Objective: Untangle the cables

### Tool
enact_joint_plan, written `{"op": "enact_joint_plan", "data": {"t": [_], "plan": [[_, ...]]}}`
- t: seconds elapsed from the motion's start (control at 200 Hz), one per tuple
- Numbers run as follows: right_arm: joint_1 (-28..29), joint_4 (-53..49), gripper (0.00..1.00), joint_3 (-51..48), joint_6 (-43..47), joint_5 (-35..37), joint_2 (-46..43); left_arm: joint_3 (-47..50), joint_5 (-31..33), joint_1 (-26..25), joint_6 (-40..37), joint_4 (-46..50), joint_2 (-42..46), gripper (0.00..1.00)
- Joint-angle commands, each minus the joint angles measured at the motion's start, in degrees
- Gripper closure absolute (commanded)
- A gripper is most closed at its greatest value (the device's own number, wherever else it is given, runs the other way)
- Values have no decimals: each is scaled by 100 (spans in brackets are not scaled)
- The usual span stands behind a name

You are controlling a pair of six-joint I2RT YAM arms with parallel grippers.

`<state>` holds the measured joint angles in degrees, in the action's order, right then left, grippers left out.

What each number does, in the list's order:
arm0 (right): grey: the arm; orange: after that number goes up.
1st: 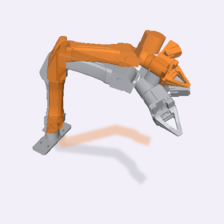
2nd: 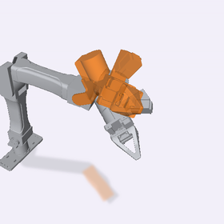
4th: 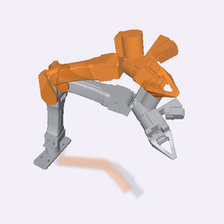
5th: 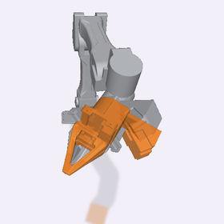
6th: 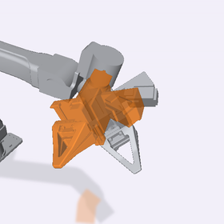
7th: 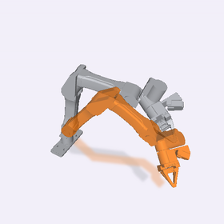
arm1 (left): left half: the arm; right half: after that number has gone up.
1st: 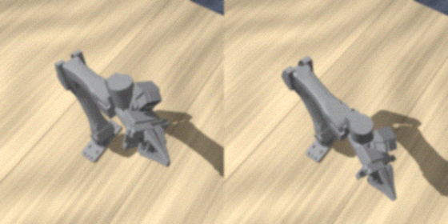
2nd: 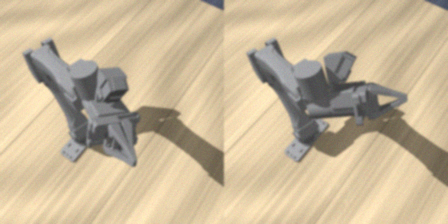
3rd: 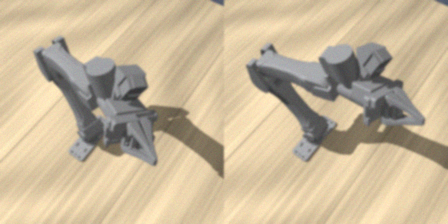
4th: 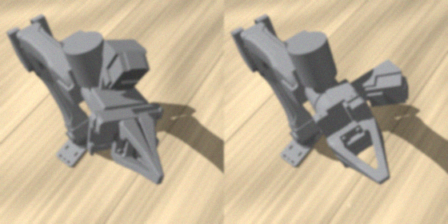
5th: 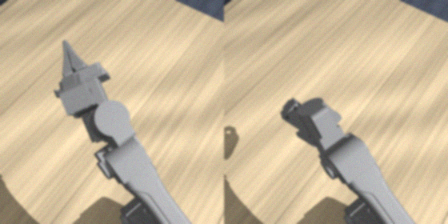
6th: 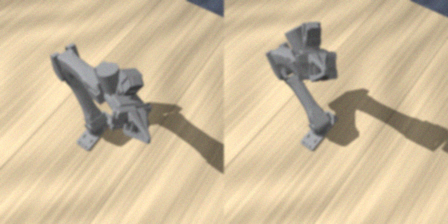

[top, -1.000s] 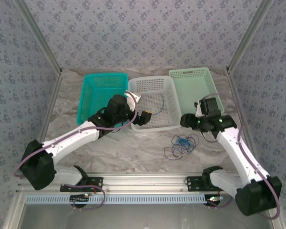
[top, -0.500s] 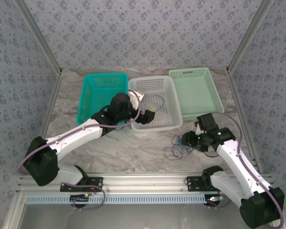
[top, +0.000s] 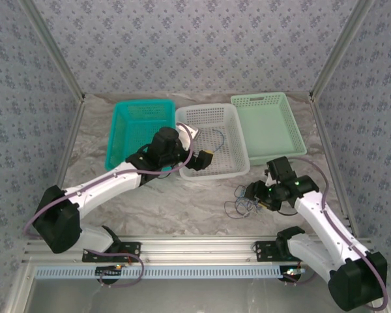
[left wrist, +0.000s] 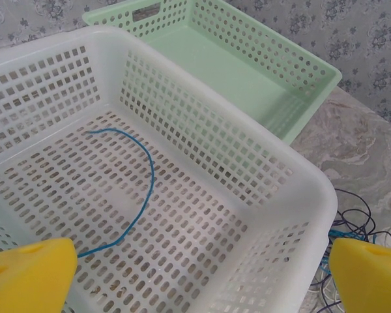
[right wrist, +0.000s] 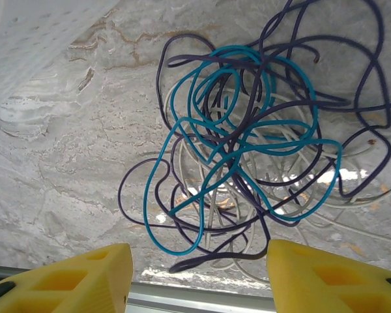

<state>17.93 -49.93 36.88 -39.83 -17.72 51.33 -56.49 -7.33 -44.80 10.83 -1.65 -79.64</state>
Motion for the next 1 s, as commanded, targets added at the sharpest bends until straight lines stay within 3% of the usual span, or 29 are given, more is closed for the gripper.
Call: {"op": "enact_joint_plan", "data": {"t": [0.0,0.12,0.27,0.45,0.645,0.695,0.75,0.81,0.994], "plan": [[-10,145,43,-111,-252,-276,26,-229,-106,-38,39,-37,-25,1],[-45,38,51,-112,-235,-277,10,-222,-106,-44,33,-11,-31,0],[-115,139,71,-213,-221,-309,26,-213,-103,-48,51,-26,-44,1],[-144,-118,66,-125,-114,-229,-16,-210,-93,-47,34,16,-33,0],[-231,-78,79,-145,-130,-324,-124,-178,-91,-48,62,10,-30,1],[-225,-83,76,-138,-123,-312,-128,-170,-101,-54,60,15,-18,1],[-224,-199,55,-94,-92,-202,-156,-166,-89,-56,51,37,0,0],[-229,-321,46,-19,-26,-113,-226,-144,-89,-60,43,42,25,0],[-218,-648,42,198,3,64,-404,-79,-88,-60,101,-43,21,1]]}}
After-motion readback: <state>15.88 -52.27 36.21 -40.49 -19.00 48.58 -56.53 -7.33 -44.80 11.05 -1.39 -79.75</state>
